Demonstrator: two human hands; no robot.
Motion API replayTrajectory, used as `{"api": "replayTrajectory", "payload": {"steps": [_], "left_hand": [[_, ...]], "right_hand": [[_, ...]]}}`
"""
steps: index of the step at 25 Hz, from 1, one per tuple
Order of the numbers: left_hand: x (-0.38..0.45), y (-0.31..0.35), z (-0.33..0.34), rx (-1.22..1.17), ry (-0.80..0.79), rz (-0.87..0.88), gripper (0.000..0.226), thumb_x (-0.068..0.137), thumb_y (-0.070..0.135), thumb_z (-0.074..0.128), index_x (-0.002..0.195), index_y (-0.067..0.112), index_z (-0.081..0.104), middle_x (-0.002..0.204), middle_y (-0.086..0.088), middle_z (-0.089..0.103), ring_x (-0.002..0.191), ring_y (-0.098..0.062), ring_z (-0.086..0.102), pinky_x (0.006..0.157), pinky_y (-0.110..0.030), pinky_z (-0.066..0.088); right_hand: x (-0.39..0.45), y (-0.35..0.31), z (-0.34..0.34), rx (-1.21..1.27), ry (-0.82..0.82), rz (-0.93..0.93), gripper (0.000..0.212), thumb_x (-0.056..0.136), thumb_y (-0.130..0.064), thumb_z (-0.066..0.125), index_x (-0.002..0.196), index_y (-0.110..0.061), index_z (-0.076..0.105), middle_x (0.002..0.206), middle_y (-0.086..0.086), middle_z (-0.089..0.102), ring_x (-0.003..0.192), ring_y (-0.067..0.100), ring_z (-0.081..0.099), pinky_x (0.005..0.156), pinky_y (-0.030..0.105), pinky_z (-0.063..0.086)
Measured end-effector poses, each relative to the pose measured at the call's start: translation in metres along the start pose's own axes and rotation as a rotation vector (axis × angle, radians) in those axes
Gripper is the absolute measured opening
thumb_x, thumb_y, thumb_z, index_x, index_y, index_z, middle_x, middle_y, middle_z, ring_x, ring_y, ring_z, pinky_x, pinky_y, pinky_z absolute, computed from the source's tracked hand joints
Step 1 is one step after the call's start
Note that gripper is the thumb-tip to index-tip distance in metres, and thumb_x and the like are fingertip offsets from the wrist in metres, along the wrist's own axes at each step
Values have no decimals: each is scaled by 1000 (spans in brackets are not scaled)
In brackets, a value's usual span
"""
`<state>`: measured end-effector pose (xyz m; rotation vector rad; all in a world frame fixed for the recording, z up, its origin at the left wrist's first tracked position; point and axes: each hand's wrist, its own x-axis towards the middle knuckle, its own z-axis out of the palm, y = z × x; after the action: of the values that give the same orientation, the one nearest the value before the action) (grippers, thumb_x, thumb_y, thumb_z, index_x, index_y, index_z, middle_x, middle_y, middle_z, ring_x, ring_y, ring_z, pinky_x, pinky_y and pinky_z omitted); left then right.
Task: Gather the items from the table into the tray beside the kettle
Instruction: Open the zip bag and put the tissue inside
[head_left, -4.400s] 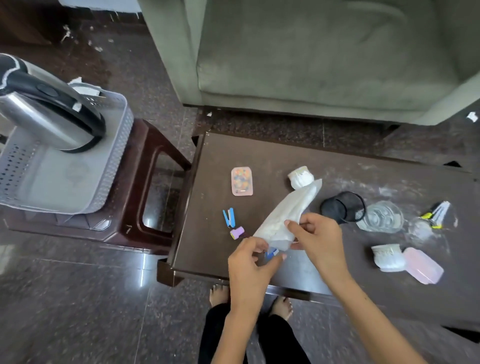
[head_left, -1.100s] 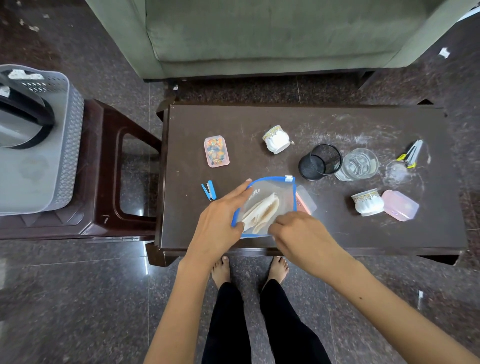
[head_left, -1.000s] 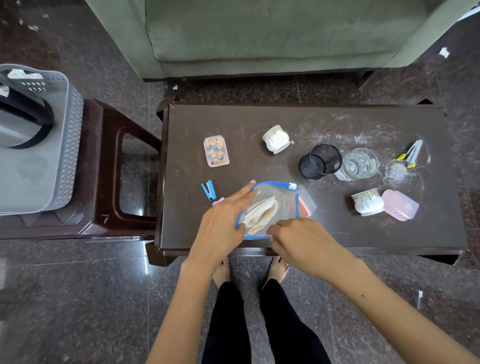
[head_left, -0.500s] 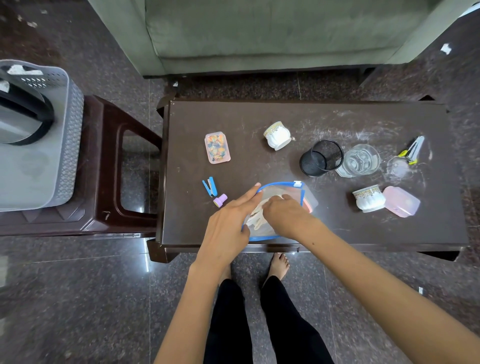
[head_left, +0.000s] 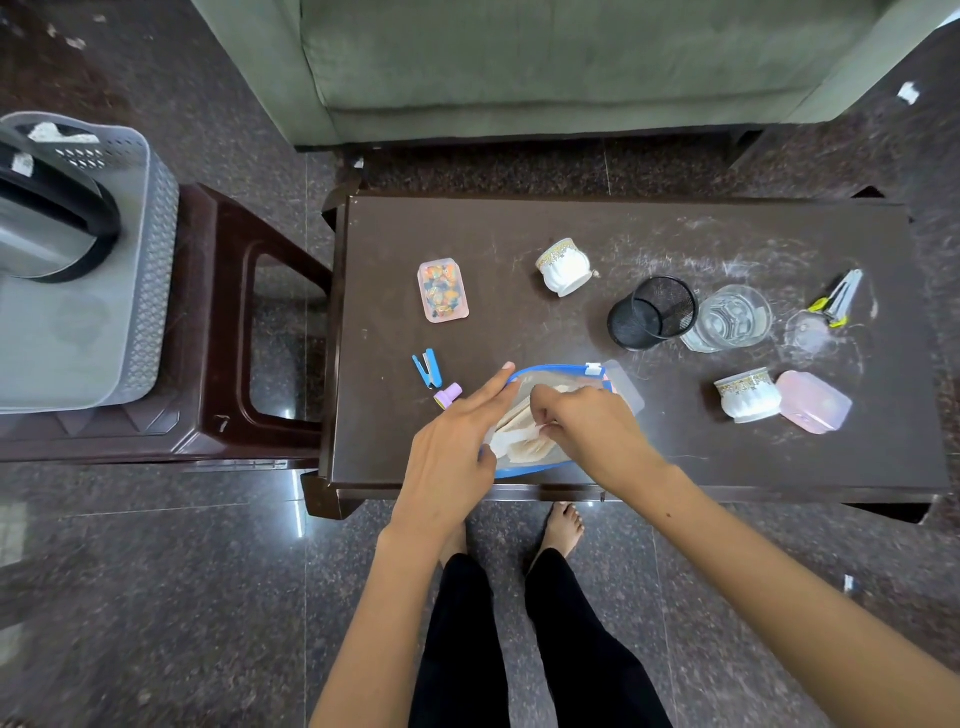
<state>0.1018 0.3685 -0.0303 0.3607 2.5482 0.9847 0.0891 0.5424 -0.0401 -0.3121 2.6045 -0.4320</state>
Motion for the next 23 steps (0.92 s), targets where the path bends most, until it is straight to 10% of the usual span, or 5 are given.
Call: {"api": "replayTrajectory", "payload": {"steps": [8,15,23], "left_hand": [[6,0,2,-7,-30,-18,86,68,-11,46,140,35,39,149,30,26,125,0,39,108,-27,37],[4,6,5,-15,-41,-28,88,66,-11,48,140,37,39,148,32,27,115,-3,51,76,-17,45],[4,8,8,-23,-45,-6,86,67,-12,47,139,35,42,146,34,24,113,-4,42,65,-13,40]], "right_hand": [[12,12,-6,-16,-34,13,30,86,-2,48,109,-13,62,115,7,59,99,29,59,70,35,46],[1,-6,-2,-135,141,-194,26,50,3,72,56,-18,56,58,-3,57,53,21,56,44,20,30],[8,-15,3,-536,-465,-166,32,92,-6,45,122,-7,54,136,9,46,124,25,45,88,36,42]]}}
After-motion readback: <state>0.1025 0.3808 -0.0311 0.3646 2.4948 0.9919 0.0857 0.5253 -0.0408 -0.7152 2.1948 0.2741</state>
